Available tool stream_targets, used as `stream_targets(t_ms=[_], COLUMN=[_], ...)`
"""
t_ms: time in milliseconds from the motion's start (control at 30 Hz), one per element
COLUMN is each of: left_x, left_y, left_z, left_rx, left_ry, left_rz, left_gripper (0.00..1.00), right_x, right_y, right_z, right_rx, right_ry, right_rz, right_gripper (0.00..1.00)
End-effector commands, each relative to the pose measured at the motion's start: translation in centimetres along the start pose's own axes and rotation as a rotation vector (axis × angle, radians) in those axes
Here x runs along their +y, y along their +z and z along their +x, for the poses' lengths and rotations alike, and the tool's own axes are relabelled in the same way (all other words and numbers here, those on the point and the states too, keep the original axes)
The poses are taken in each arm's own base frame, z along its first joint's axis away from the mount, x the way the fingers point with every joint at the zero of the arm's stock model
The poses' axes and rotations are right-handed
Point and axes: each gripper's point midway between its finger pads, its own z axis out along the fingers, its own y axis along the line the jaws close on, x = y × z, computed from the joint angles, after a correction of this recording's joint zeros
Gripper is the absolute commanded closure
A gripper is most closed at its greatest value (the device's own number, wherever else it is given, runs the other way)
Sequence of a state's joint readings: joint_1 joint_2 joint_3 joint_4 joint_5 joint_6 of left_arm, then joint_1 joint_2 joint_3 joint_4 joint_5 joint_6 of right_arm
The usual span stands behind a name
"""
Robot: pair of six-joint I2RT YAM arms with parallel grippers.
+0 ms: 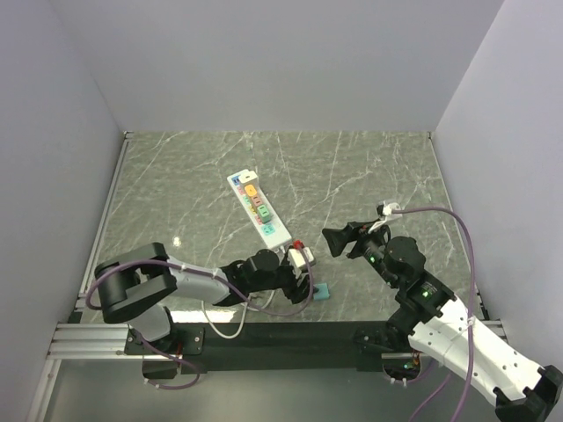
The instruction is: Insert the plug
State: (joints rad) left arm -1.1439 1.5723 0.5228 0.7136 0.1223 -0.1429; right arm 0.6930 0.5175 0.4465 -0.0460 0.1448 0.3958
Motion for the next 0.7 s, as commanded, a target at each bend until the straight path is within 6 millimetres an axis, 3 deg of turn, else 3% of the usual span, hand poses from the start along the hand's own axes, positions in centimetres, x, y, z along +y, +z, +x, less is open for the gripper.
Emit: stream_targets(t_ms=[0, 333, 667], left_x=[-2.0, -3.0, -2.7], left_y=[1.4, 2.2, 2.6], left_z=[-1.9, -0.5, 0.9], left_rx=[-0.048, 0.01, 0.042], left_ry=[0.046, 0.05, 0.049], left_rz=[0.082, 0.1, 0.085], left_gripper=[0.31, 0.31, 0.32], right_x=[-1.0, -0.9, -1.1], right_y=[-0.3, 0.0, 0.2], right_z=[0.1, 0.4, 0.5], right_rx=[-0.008, 0.006, 0.008], right_ry=[-0.016, -0.038, -0.039], right_rz=[0.036, 0.028, 0.034], right_gripper=[0.12, 0.11, 0.11])
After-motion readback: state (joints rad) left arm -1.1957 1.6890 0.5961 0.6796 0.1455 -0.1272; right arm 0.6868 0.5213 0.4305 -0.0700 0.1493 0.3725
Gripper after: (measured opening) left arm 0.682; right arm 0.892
